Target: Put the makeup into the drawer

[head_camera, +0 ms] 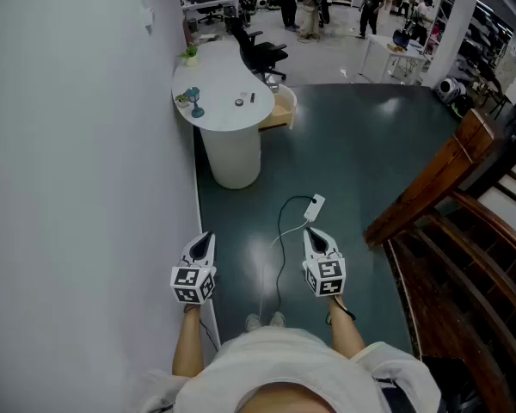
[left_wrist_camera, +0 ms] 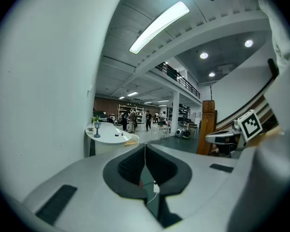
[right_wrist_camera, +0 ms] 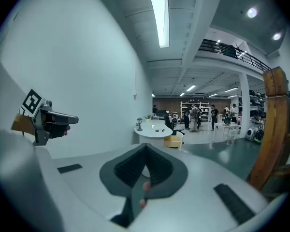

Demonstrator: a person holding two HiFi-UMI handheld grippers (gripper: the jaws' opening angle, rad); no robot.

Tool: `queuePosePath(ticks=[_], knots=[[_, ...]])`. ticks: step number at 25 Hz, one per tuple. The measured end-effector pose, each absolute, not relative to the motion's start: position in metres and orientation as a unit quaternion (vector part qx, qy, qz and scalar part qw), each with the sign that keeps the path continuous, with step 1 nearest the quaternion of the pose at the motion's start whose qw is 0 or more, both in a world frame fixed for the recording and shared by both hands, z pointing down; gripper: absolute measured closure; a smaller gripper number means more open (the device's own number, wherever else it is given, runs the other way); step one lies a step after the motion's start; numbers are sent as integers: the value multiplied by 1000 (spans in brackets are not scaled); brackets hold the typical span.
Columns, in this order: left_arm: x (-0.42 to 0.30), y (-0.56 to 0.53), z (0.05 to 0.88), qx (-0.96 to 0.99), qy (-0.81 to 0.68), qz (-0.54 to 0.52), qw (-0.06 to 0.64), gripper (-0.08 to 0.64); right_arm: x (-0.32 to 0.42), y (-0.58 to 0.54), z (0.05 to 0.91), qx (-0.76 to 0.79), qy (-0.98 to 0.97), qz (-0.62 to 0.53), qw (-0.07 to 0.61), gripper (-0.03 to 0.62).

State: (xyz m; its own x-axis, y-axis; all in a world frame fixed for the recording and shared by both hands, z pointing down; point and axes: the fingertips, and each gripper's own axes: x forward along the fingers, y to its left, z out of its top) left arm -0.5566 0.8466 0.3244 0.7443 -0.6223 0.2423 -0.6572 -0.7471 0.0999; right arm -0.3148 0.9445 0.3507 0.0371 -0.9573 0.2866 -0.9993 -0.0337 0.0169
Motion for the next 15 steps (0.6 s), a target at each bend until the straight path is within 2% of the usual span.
queuePosePath(ticks=[12, 14, 15], knots=[[-543, 851, 327, 928, -347, 95, 95, 548, -305, 945, 357, 703, -697, 106, 89, 599], [-538, 853, 326, 929, -346, 95, 94, 548, -306, 942, 356, 692, -711, 103, 75, 278], [-535, 854, 325, 929, -346, 95, 94, 548, -305, 941, 357, 689, -714, 102, 74, 267]])
